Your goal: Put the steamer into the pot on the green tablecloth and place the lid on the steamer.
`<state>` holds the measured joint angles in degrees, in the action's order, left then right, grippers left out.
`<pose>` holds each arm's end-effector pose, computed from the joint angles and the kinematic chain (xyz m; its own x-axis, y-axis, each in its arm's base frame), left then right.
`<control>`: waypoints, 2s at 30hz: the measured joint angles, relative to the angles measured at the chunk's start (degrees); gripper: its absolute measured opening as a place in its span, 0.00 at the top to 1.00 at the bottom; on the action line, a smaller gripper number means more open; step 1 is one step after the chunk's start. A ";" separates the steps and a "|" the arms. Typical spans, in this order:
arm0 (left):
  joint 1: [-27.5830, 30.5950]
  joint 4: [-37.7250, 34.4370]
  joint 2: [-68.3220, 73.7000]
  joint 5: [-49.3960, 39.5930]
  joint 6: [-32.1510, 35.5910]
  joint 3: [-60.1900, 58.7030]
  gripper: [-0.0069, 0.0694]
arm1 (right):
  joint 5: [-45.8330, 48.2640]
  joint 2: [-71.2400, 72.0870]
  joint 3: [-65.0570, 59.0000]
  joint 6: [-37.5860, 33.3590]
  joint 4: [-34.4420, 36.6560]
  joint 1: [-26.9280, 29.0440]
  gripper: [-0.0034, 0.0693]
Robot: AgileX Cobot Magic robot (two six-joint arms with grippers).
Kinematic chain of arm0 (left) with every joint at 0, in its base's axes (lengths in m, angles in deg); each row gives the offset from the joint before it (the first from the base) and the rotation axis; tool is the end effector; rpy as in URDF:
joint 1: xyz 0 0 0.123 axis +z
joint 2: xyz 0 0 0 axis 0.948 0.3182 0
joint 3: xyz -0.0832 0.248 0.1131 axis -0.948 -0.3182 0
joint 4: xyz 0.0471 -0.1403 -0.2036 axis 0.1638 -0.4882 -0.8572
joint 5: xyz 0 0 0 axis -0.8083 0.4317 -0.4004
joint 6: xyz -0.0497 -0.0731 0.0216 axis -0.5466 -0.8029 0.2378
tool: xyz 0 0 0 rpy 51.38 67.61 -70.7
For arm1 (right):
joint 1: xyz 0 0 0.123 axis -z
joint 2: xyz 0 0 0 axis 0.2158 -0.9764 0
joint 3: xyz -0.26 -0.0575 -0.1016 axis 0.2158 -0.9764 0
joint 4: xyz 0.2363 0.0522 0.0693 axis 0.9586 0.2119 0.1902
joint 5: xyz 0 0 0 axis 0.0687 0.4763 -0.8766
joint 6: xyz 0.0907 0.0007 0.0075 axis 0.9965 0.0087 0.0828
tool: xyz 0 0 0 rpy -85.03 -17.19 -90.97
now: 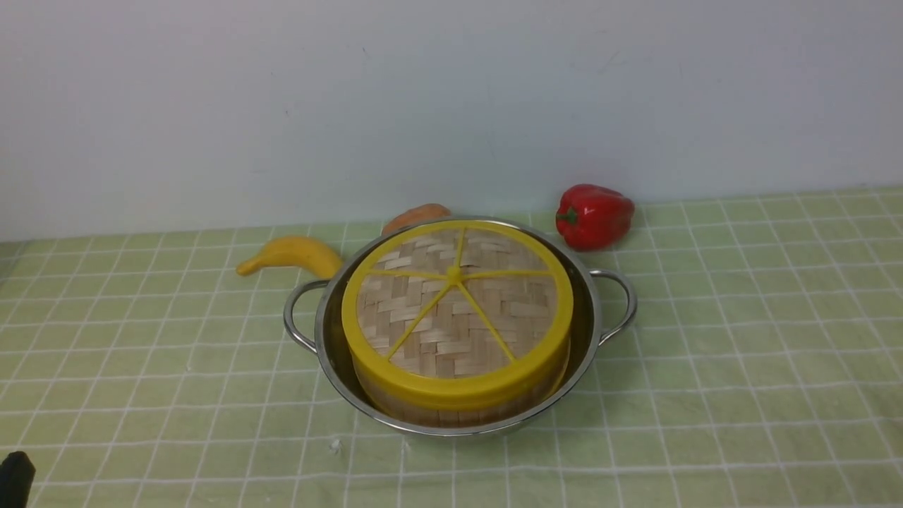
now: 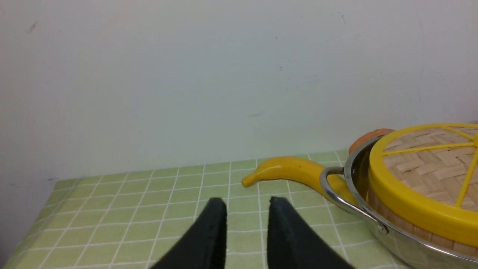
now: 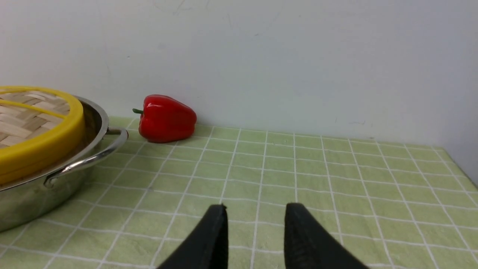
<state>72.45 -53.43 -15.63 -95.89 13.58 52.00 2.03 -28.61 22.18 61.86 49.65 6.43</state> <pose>0.0531 0.0002 0.2161 -0.0515 0.0815 -0.9953 -0.0049 0.9966 0.0819 0.0554 0.0000 0.1865 -0.1826 0.0347 -0.9826 -0.0341 0.9986 0.0416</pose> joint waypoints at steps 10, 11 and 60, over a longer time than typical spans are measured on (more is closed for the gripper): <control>0.00 0.00 0.00 0.26 0.00 0.00 0.67 | 0.00 0.00 0.00 0.00 0.00 0.00 0.62; 0.00 0.00 0.00 0.26 0.00 0.00 0.67 | 0.00 0.00 0.00 0.00 0.00 0.00 0.62; 0.00 0.00 0.00 2.49 0.47 -3.99 0.59 | 0.00 0.00 0.00 0.00 0.00 0.00 0.62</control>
<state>72.45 -53.43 -15.63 -93.40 14.05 48.01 2.03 -28.61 22.18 61.86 49.65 6.43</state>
